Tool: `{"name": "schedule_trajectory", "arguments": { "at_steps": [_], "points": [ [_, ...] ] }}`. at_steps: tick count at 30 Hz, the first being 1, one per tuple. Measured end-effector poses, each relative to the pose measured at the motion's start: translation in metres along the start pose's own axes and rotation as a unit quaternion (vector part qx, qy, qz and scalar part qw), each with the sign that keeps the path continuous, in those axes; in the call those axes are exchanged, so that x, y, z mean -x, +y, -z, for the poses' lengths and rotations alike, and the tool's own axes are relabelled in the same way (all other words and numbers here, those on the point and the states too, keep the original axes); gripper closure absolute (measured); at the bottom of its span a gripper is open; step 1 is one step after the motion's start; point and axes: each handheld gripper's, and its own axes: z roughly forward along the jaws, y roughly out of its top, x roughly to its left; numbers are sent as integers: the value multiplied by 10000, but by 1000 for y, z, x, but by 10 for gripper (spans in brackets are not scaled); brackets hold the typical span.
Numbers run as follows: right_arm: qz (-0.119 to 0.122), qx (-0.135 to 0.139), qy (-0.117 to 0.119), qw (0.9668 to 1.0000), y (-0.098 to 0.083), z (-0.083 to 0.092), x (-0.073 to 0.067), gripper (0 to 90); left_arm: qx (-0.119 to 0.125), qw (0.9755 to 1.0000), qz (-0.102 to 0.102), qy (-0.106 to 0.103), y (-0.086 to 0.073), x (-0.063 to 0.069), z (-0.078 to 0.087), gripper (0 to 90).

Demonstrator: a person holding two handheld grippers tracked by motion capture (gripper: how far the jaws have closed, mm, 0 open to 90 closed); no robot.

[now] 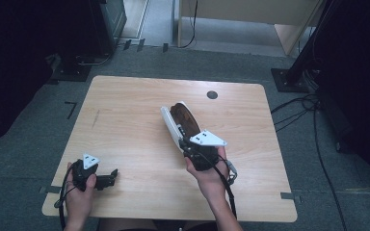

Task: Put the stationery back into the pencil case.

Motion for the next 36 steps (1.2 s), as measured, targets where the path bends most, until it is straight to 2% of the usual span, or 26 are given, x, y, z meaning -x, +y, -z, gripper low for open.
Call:
{"name": "schedule_trajectory", "arguments": {
  "at_steps": [10,17,24,36],
  "points": [
    [14,122,-169,9998,19,5,14,812,2,10000,2,-2,0,0,0,0],
    [-19,176,-247,9995,31,1,22,813,2,10000,3,-3,0,0,0,0],
    [32,177,-297,9994,45,-13,27,812,10,10000,-2,5,0,0,0,0],
    [-44,122,-395,9991,52,-46,37,812,6,10000,-6,3,0,0,0,0]
  ]
}}
